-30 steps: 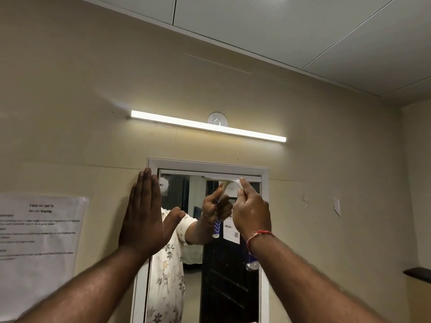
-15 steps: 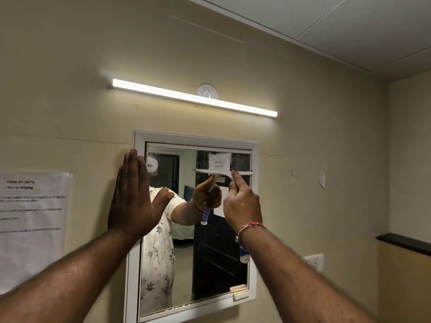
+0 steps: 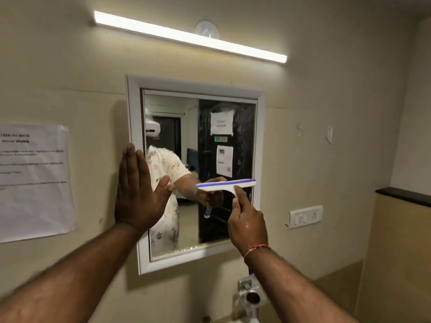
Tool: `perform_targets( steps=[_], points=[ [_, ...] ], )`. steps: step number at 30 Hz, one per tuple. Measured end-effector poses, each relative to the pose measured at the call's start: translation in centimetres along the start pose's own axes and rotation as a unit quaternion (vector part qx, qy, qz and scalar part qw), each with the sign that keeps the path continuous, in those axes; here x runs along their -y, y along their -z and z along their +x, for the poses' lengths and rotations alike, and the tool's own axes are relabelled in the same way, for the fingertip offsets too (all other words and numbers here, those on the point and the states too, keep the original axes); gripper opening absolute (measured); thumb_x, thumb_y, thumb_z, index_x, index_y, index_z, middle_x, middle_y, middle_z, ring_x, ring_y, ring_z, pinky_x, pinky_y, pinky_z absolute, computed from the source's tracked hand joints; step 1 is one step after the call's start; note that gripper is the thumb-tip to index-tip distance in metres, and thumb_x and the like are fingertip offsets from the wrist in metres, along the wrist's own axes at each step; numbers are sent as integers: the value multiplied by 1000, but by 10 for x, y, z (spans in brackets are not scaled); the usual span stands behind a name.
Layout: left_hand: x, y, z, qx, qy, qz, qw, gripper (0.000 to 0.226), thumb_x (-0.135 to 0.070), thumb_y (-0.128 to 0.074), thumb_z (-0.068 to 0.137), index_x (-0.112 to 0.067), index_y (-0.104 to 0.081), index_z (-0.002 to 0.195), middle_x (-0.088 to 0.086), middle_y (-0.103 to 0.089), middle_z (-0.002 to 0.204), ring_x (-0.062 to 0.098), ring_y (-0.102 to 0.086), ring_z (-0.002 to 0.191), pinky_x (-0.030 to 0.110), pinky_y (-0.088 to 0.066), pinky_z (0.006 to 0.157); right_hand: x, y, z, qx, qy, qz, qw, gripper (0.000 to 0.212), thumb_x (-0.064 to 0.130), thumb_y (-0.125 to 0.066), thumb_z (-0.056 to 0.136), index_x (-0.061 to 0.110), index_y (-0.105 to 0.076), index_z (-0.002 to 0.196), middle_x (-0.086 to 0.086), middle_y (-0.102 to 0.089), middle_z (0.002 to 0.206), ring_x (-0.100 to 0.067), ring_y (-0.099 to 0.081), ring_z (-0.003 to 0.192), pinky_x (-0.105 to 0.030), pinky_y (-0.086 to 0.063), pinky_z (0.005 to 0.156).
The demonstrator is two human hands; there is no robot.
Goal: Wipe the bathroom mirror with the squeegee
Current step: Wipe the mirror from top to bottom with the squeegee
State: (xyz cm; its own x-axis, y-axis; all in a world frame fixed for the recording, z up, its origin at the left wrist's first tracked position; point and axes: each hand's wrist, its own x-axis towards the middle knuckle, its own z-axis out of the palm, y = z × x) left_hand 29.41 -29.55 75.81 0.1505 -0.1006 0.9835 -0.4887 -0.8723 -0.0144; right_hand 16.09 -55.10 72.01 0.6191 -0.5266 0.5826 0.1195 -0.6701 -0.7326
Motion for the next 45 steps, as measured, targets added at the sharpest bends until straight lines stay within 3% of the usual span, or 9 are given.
perform_targets(
  steps=[7,15,21,25,40,43,45],
  points=[
    [5,-20,-52,9,3,7,1000,110,-63,-57,108,3,-1,175,26,5,185,44,-5,174,59,-16,140,-39,-18,-37,13,-25,-21,999,47,46,-40,115,56,-37,161,5,-73,86,-14,-68,76,-41,-66,75],
    [7,-29,-94,40,16,21,999,112,-66,-56,107,4,0,175,28,6,185,45,-3,174,57,-14,141,-67,-30,-57,24,-34,-42,998,52,48,-38,115,67,-19,160,3,-72,81,-16,-68,68,-45,-67,69],
    [1,-19,-119,76,12,8,997,115,-64,-59,107,9,2,173,31,10,183,48,0,173,63,-19,138,-86,-35,-81,40,-52,-51,997,48,50,-36,114,62,-29,161,1,-72,84,-15,-67,69,-41,-65,69],
    [-2,-14,-129,75,3,-5,997,114,-59,-63,107,13,-3,171,31,12,182,51,-2,172,66,-22,136,-89,-38,-88,32,-76,-46,996,46,53,-36,113,67,-31,156,-4,-71,83,-25,-67,73,-45,-62,71],
    [-3,-5,-154,130,10,-40,991,109,-58,-60,108,15,-7,170,36,11,180,52,2,172,67,-20,136,-97,-35,-99,86,-87,-72,990,48,47,-37,115,54,-35,163,-1,-72,86,-20,-69,75,-47,-66,75],
    [-7,2,-157,151,14,-46,987,108,-62,-54,109,15,-9,170,38,11,180,53,2,171,68,-23,135,-96,-32,-99,102,-91,-67,988,48,47,-39,115,52,-37,163,3,-71,85,-16,-69,74,-42,-66,71],
    [-8,8,-158,157,17,-54,986,109,-65,-52,107,11,-9,172,35,11,181,51,1,172,68,-25,135,-98,-29,-97,116,-90,-62,987,49,49,-38,115,52,-36,164,12,-69,87,-11,-69,74,-31,-61,66]
  ],
)
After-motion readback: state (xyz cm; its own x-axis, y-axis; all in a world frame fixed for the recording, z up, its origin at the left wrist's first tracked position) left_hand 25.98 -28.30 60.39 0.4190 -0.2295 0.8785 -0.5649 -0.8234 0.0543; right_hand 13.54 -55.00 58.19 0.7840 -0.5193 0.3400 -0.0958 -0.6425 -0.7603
